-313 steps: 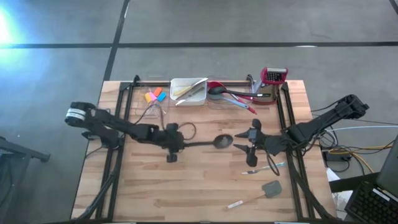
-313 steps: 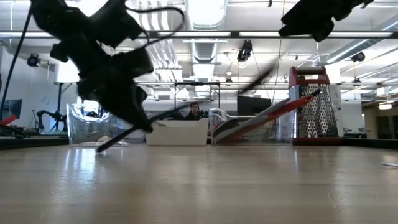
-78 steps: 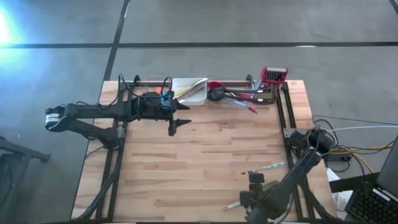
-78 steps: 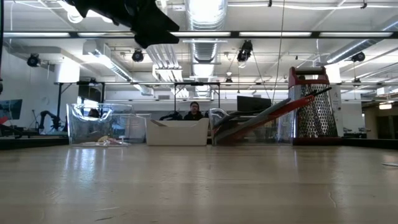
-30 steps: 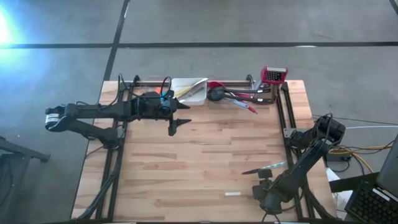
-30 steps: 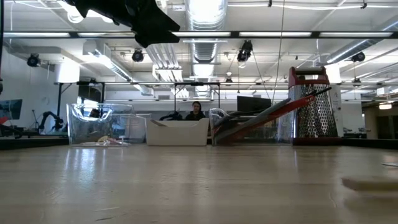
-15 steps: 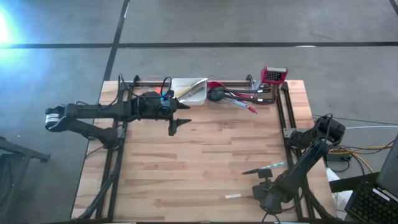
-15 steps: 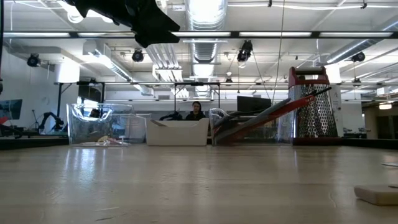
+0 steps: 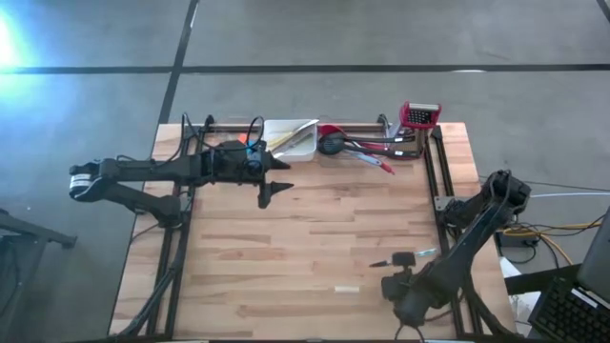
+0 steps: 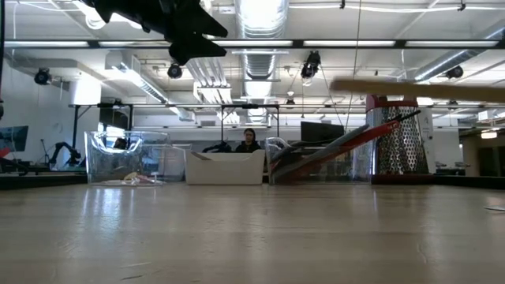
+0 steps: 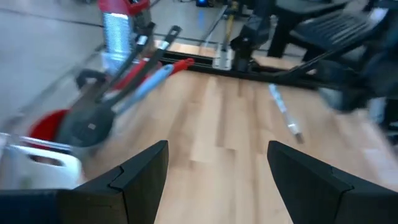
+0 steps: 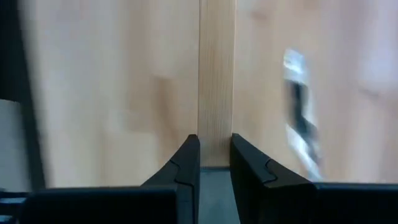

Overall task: Pick & Place Kitchen Items
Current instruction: Put the gray spatula into the left transparent bin

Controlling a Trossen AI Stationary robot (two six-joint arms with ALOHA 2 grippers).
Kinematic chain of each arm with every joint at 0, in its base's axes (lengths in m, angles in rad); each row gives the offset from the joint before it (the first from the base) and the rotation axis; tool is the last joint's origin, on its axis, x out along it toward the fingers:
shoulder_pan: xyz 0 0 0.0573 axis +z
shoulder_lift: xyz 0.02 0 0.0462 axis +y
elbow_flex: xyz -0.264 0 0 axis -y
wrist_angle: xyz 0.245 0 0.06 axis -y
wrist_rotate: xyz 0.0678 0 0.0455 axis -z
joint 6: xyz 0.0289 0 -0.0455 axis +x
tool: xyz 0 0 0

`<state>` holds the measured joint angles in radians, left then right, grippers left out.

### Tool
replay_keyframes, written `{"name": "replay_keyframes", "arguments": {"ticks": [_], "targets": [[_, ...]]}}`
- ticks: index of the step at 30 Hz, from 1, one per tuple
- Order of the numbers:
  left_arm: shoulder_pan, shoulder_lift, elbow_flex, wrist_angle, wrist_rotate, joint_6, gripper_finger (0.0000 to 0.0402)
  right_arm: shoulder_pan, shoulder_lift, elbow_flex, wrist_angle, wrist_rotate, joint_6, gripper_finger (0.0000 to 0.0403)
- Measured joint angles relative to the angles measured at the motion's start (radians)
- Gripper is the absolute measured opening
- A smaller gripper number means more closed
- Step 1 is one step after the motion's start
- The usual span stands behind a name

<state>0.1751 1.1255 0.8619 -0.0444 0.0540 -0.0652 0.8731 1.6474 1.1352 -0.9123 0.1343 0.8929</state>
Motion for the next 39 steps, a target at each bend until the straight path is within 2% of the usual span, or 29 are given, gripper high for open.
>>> {"name": "replay_keyframes", "arguments": {"ticks": [3,6,11,16,24,33,39], "targets": [[-0.011,0.0,0.0,-0.01,0.041,-0.017,0.028,-0.048,-0.001,0.056,-0.167,-0.007,0.009,0.0047],[-0.05,0.014,0.006,-0.039,0.023,0.012,0.028,-0.116,-0.001,0.085,-0.286,-0.049,-0.019,0.0047],[-0.145,0.096,0.093,-0.126,-0.081,0.077,0.028,-0.253,-0.001,0.095,-0.324,-0.127,-0.117,0.0047],[-0.229,0.221,0.216,-0.268,-0.176,0.14,0.028,-0.354,-0.001,0.106,-0.338,-0.138,-0.231,0.0047],[-0.283,0.417,0.356,-0.319,-0.191,0.164,0.028,-0.418,-0.002,0.196,-0.351,-0.069,-0.356,0.0047],[-0.31,0.593,0.522,-0.358,-0.177,0.177,0.028,-0.461,-0.003,0.243,-0.463,0.009,-0.36,0.0047],[-0.308,0.683,0.591,-0.407,-0.178,0.171,0.028,-0.466,-0.003,0.246,-0.467,0.042,-0.37,0.0047]]}}
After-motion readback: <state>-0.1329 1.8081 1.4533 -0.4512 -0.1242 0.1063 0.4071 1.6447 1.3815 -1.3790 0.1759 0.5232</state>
